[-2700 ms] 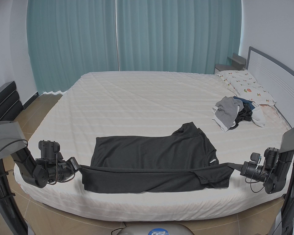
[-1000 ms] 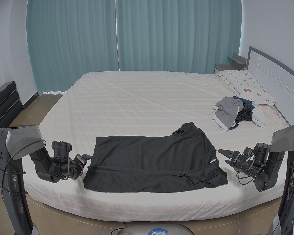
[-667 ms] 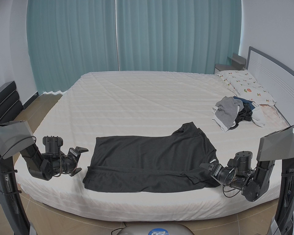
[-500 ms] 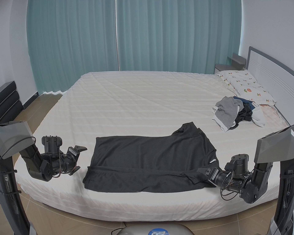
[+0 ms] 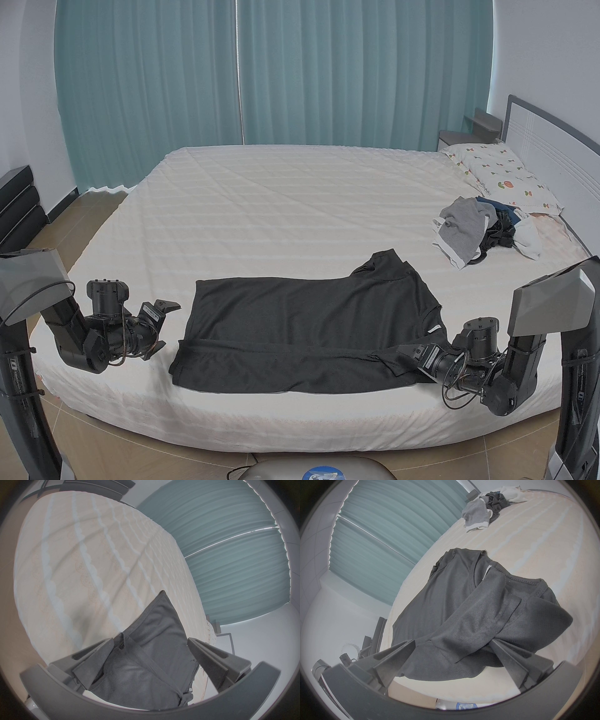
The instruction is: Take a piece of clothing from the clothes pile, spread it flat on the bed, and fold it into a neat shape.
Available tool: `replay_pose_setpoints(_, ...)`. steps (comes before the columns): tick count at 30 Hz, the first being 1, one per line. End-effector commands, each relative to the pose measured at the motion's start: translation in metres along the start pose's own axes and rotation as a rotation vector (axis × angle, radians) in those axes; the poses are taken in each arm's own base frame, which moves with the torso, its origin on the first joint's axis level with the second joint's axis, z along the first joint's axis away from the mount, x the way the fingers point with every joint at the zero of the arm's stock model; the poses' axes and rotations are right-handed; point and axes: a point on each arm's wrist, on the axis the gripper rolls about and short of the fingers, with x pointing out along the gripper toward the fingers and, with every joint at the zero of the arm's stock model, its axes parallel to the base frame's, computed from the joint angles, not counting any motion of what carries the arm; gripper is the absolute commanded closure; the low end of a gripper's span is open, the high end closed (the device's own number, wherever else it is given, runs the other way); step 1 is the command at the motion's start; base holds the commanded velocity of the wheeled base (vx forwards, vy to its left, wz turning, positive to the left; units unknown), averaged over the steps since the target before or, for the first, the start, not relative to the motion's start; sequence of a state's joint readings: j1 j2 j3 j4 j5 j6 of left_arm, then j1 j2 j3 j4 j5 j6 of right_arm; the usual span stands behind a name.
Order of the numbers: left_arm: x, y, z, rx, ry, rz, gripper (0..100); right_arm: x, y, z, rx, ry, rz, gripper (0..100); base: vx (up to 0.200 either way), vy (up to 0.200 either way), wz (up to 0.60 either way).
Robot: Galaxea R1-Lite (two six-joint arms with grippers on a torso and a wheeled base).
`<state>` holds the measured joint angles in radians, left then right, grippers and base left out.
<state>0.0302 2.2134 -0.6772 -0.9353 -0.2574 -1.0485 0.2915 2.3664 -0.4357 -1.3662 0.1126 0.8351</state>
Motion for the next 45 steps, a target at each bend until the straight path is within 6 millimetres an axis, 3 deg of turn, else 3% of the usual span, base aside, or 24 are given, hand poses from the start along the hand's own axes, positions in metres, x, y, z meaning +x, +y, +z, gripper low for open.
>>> replay_pose_setpoints(1,0.001,0.001,0.000,0.003,0.002,0.003,0,0.007,-0.003,-0.001,0.009,-0.005,-0.013,0,0.000,0.000,0.00)
replay_pose_setpoints(10,0.001,0.002,0.000,0.004,0.002,0.004,0,0.016,-0.005,-0.002,0.020,-0.027,-0.034,0,0.000,0.000,0.00)
replay_pose_setpoints(11,0.001,0.002,0.000,0.005,0.002,0.004,0,0.016,-0.005,-0.002,0.021,-0.029,-0.034,100,0.000,0.000,0.00)
replay_pose_setpoints(25,0.001,0.002,-0.001,0.006,0.004,0.007,0,0.010,0.004,-0.001,0.007,-0.103,-0.068,100,0.000,0.000,0.00)
replay_pose_setpoints(36,0.001,0.003,-0.001,0.006,0.005,0.008,0,-0.021,0.029,0.001,-0.022,-0.107,-0.005,100,0.000,0.000,0.00)
replay_pose_setpoints(45,0.002,0.004,-0.002,0.017,0.007,0.012,0,-0.027,0.018,-0.013,-0.130,-0.035,-0.074,100,0.000,0.000,0.00)
